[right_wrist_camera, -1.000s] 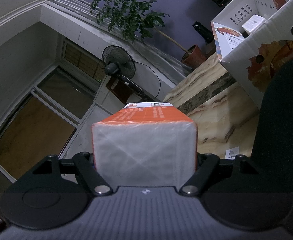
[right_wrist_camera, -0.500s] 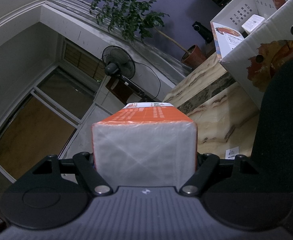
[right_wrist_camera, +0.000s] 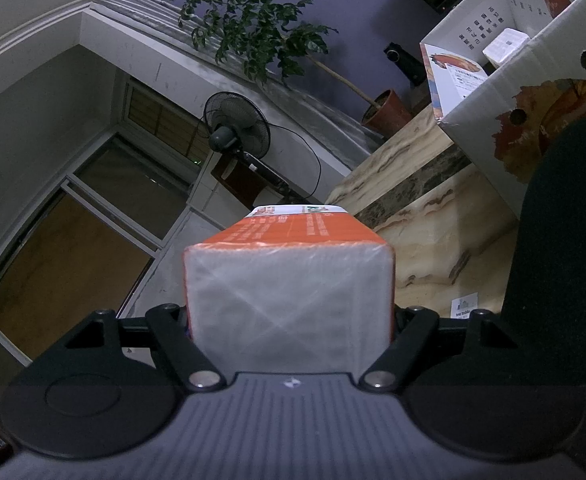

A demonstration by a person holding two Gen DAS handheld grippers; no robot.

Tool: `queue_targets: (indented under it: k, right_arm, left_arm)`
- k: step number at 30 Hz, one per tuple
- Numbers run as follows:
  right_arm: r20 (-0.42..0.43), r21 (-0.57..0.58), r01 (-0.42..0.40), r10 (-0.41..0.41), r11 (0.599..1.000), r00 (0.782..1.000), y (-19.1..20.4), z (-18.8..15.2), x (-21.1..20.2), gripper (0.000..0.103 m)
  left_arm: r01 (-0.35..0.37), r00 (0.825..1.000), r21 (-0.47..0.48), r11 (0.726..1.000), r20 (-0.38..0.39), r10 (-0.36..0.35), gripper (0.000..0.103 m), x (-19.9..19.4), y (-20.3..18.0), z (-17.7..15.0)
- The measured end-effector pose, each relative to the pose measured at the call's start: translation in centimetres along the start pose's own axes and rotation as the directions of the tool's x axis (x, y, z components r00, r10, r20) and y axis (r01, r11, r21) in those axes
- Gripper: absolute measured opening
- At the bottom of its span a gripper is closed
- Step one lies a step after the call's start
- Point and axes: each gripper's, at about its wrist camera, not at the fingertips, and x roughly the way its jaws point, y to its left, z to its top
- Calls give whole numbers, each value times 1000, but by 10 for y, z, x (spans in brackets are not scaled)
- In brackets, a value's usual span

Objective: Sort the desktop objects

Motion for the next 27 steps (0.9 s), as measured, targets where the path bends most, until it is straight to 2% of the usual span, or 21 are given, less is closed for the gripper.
queue_targets:
  k: [27]
  right_arm:
    - [1,2,0,0,1000,1000,-1,0,-1,79]
  left_arm:
    - [-2,1000,2,1000,-4,2,102,2,2,0]
